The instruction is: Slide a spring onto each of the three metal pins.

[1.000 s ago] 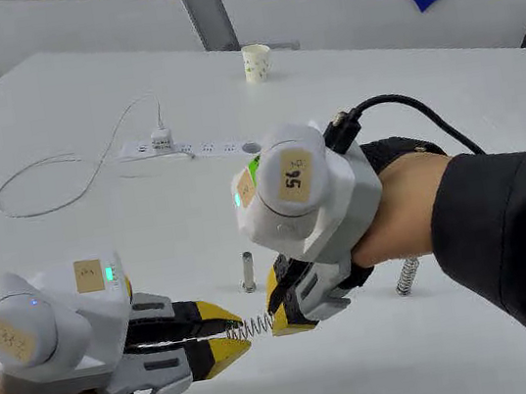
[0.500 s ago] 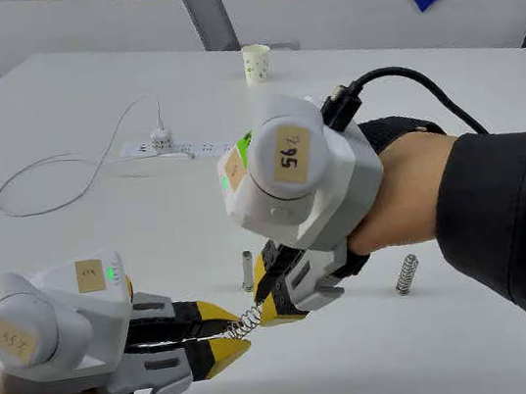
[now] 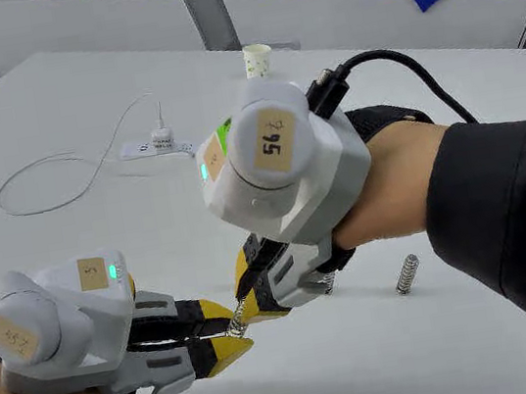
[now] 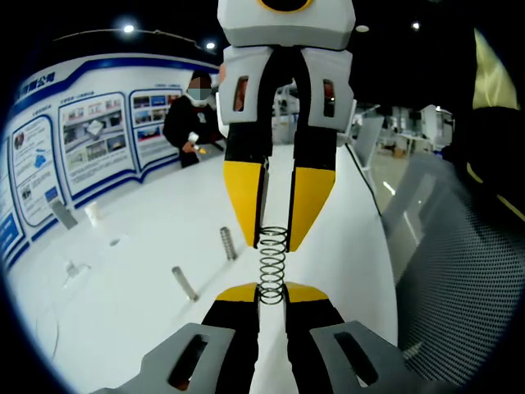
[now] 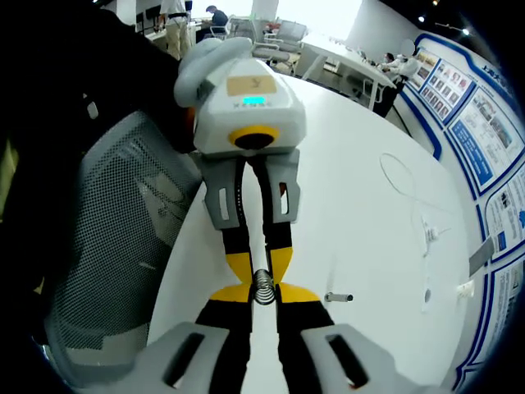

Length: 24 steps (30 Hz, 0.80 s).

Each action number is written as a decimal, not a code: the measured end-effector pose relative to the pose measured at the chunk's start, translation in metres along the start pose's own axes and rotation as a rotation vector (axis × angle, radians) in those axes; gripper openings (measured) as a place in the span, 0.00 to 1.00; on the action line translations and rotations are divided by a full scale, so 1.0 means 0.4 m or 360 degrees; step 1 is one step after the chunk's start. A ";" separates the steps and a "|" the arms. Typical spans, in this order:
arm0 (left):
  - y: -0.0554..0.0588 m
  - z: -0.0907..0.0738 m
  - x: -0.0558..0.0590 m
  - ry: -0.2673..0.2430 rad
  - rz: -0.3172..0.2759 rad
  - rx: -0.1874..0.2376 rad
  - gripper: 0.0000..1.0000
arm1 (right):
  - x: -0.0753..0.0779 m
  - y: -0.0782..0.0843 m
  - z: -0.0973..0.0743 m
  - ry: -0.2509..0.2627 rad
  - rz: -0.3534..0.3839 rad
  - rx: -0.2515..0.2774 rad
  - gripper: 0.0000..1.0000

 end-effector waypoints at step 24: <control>-0.014 0.000 -0.006 -0.0006 -0.0025 0.0082 0.10 | 0.013 0.024 0.019 -0.0054 0.0143 0.0096 0.13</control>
Point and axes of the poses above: the centre of the closed fingertips' face, and the gripper's own axes: z roughly forward along the fingers, x roughly to its right, y roughly out of its underside, the point moved 6 cm from there along -z, roughly backward along the fingers, and after that the axes turned 7 degrees about -y, right-handed, at the moved point
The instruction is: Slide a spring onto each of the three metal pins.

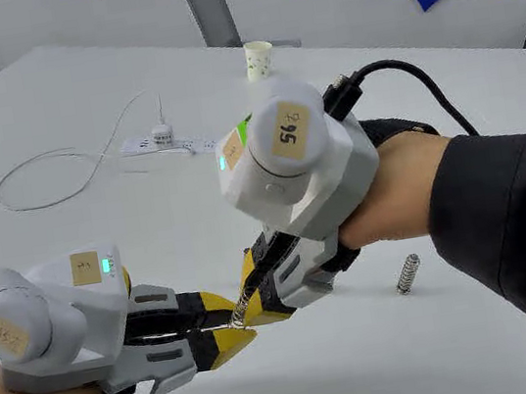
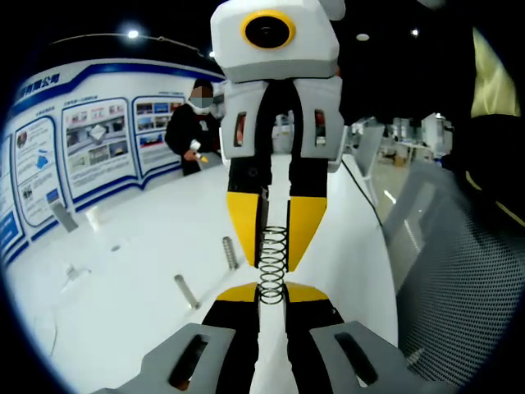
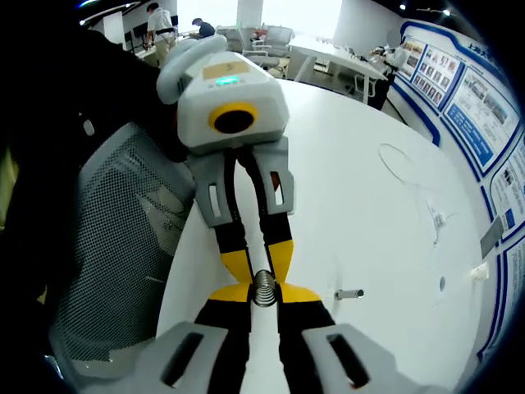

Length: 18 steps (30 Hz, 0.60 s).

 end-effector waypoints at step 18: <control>-0.001 0.001 -0.001 -0.0015 -0.0009 0.0011 0.11 | 0.004 -0.010 0.002 -0.0009 -0.0010 -0.0031 0.12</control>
Point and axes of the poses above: the centre of the closed fingertips' face, and the gripper's own axes: z roughly forward along the fingers, x roughly to its right, y roughly out of its underside, the point moved 6 cm from there along -z, roughly backward along the fingers, and after that the axes turned 7 degrees about -y, right-handed, at the moved point
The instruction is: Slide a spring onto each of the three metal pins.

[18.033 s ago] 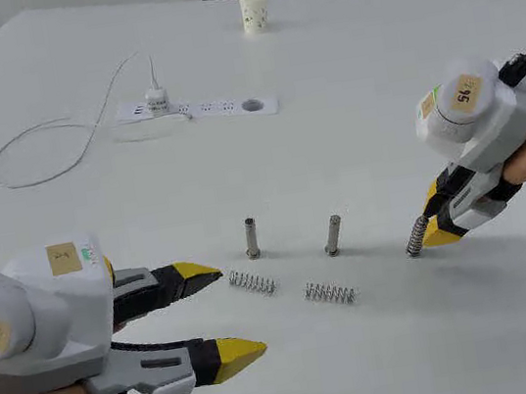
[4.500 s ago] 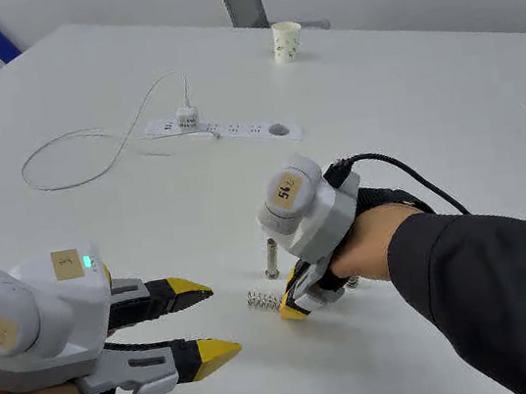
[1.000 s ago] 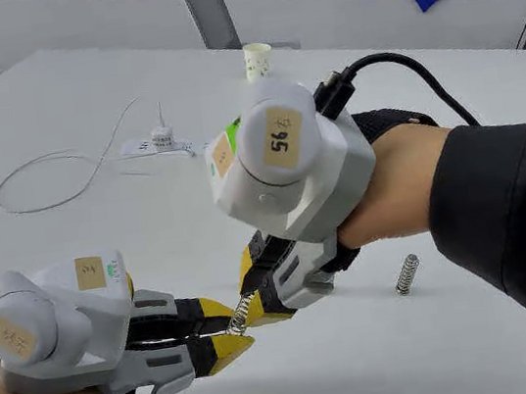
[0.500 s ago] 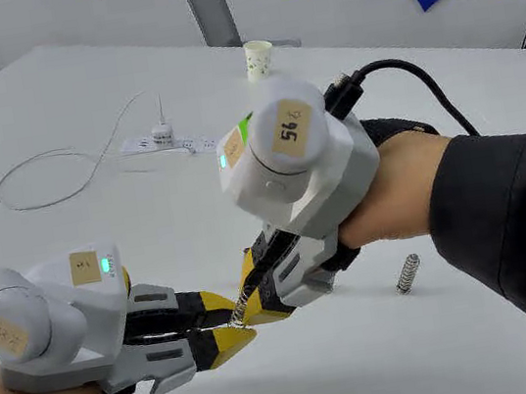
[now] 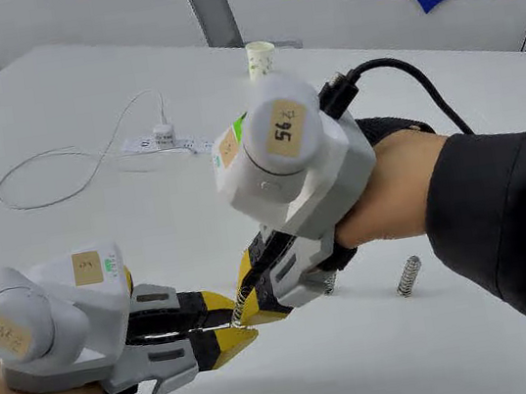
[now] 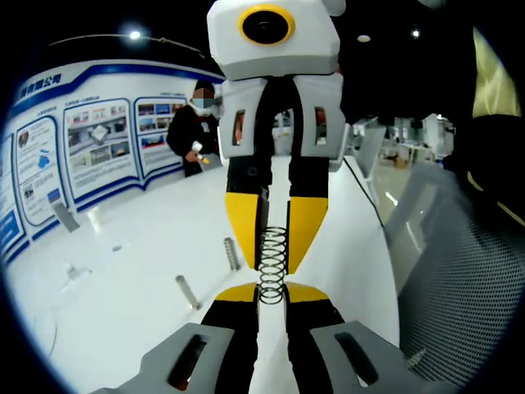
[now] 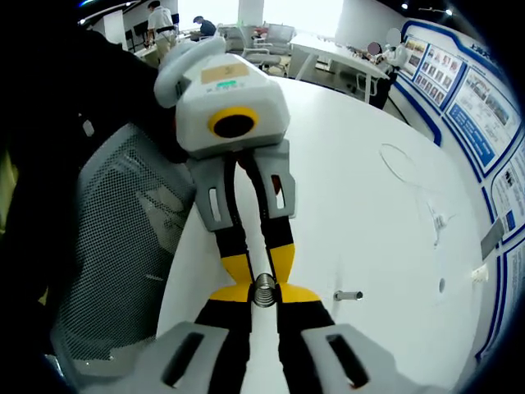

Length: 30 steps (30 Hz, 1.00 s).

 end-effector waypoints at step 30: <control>0.037 -0.036 -0.045 -0.0153 -0.0122 -0.0057 0.35 | 0.086 0.051 -0.044 0.0076 0.0078 -0.0053 0.12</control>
Point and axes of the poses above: the centre of the closed fingertips' face, and the gripper's own axes: z roughly forward along the fingers, x roughly to its right, y roughly out of its underside, the point moved 6 cm from there along -z, roughly backward along the fingers, and after that the axes turned 7 degrees about -y, right-handed, at the moved point
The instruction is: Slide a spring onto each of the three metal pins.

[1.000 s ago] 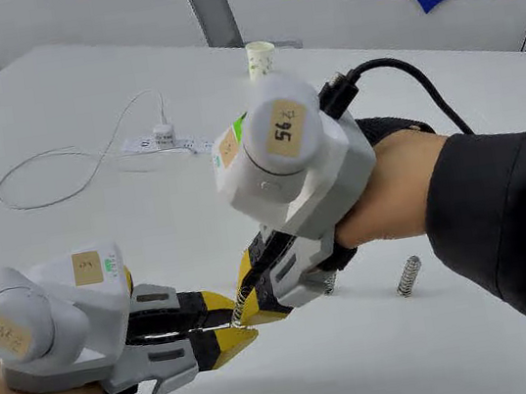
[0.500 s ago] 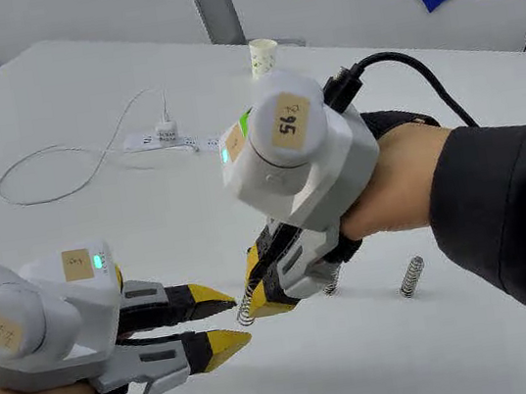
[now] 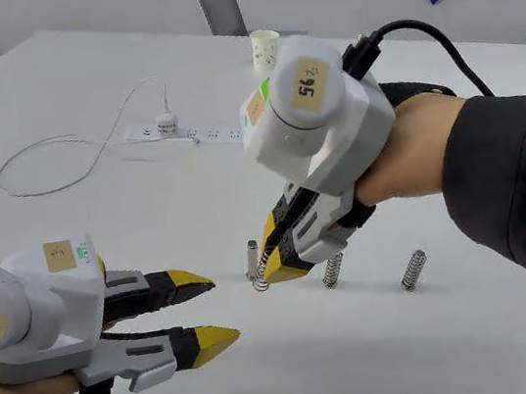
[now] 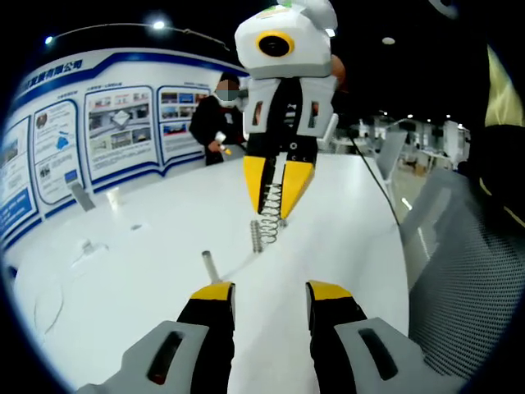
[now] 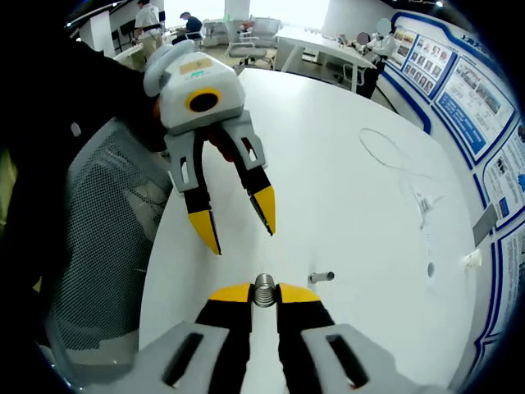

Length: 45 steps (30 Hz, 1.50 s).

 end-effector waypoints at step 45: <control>0.038 -0.012 -0.012 -0.0025 -0.0113 -0.0039 0.51 | 0.181 0.022 0.061 0.0072 0.0120 -0.0102 0.12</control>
Point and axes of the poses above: the centre of the closed fingertips' face, and the gripper's own axes: z roughly forward along the fingers, x roughly to its right, y roughly out of its underside, the point moved 6 cm from there along -z, roughly backward along the fingers, and after that the axes turned 7 degrees about -y, right-handed, at the moved point
